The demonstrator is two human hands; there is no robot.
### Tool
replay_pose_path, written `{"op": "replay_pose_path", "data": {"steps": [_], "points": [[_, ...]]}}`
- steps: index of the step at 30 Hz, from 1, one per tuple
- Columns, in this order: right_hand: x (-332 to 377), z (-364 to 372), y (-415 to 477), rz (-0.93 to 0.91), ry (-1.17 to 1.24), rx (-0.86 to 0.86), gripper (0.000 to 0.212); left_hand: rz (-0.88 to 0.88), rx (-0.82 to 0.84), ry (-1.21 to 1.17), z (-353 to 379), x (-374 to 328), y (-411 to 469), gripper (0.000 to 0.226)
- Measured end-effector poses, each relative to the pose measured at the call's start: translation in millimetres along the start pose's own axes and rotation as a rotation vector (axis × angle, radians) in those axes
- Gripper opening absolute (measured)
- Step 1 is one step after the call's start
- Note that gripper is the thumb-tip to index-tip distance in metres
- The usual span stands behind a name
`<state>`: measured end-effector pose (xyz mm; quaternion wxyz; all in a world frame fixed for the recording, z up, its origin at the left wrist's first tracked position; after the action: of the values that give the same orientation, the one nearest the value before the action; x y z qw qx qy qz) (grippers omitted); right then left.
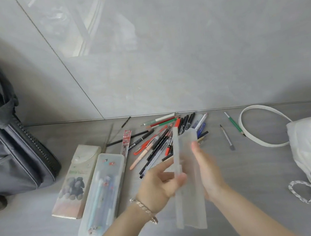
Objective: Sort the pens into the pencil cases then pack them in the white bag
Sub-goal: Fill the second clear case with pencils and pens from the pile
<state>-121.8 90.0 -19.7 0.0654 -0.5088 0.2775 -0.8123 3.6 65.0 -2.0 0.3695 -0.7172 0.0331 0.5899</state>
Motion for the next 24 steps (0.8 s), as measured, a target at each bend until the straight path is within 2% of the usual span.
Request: {"op": "replay_pose_path", "data": {"steps": [2,3,4,7,11,13,18,19,21,24], "points": [[-4,-5,3,0.060,0.102,0.012,0.073,0.008,0.007,-0.198,-6,-2,-2,0.024],[-7,-10,6,0.072,0.128,0.023,0.076,-0.005,0.010,-0.261,-10,-1,-3,0.023],[-7,-14,7,0.078,0.153,0.029,0.072,-0.030,0.004,-0.308,-15,2,-4,0.026],[-13,-28,12,0.064,0.163,-0.031,0.037,-0.119,-0.034,-0.351,-30,13,-3,0.031],[-32,-29,17,0.072,-0.026,-0.135,0.036,-0.246,-0.073,-0.288,-34,15,4,0.038],[-38,-26,16,0.057,-0.139,-0.160,0.036,-0.238,-0.109,-0.203,-34,13,8,0.041],[-27,-24,24,0.040,-0.228,-0.071,0.023,-0.168,-0.192,-0.008,-39,3,18,0.027],[-23,-30,29,-0.009,-0.344,-0.110,0.020,-0.150,-0.209,0.056,-40,3,21,0.027],[-8,-54,45,-0.162,-0.666,-0.307,0.010,-0.126,-0.251,0.219,-42,3,27,0.035],[23,-91,71,-0.222,-1.103,-0.571,0.030,-0.161,-0.318,0.261,-43,0,34,0.050]]}}
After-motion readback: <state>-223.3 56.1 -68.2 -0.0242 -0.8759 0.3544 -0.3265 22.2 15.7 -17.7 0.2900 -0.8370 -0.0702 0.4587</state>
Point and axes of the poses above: each hand's wrist, its own y-axis towards the middle knuckle, its own z-axis out of the palm, x = y × z, the point moved 3 cm from there along y, towards the middle knuckle
